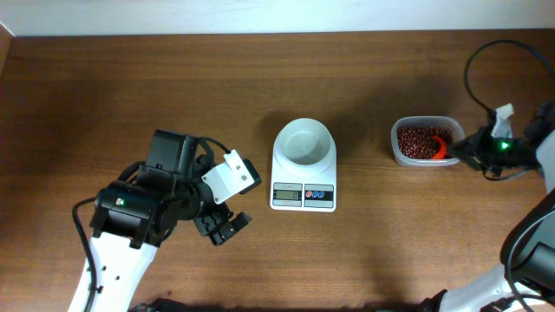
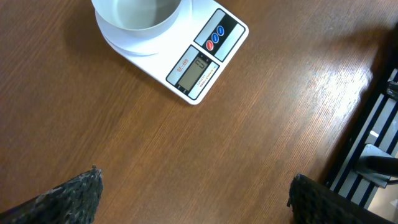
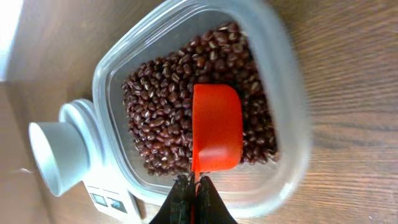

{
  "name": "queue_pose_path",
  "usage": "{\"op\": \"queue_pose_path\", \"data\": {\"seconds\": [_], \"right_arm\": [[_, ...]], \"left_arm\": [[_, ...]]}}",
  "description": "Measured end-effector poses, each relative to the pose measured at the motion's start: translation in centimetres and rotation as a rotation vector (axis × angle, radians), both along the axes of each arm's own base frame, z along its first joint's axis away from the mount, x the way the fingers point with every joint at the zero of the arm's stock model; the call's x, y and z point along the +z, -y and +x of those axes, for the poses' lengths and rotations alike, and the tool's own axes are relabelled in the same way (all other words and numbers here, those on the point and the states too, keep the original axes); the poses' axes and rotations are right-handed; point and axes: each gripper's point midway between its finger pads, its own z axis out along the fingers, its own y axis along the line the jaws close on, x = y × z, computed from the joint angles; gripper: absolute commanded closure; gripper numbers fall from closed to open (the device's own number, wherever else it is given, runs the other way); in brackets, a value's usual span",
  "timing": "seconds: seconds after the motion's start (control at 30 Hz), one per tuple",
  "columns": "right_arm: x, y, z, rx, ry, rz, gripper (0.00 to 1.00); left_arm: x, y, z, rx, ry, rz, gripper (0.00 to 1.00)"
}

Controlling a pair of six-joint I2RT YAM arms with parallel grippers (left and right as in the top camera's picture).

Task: Scoop and weigh 50g on scale
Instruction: 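Dip the scoop into the red beans with the right gripper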

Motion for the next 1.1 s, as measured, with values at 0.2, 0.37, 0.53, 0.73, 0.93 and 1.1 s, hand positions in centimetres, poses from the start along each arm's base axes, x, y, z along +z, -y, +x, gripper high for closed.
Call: {"op": "queue_pose_path", "data": {"seconds": [0.2, 0.37, 0.53, 0.73, 0.93, 1.1], "right_arm": [[0.3, 0.2, -0.4, -0.021, 0.000, 0.048, 0.96], [0.5, -0.1, -0.6, -0.018, -0.004, 0.069, 0.96], [0.7, -0.3, -0.5, -0.014, 0.005, 0.081, 0.96], [0.9, -0.5, -0.5, -0.002, 0.022, 0.088, 0.96], [1.1, -0.5, 0.0, 0.003, 0.053, 0.090, 0.96], [2.0, -0.9, 0.6, 0.009, 0.101, 0.133, 0.96]], "left_arm": [[0.0, 0.0, 0.0, 0.000, 0.000, 0.000, 0.01], [0.0, 0.0, 0.0, 0.000, 0.000, 0.000, 0.01], [0.0, 0.0, 0.0, 0.000, 0.000, 0.000, 0.01], [0.0, 0.0, 0.0, 0.000, 0.000, 0.000, 0.01], [0.0, 0.0, 0.0, 0.000, 0.000, 0.000, 0.01], [0.0, 0.0, 0.0, 0.000, 0.000, 0.000, 0.01]]}}
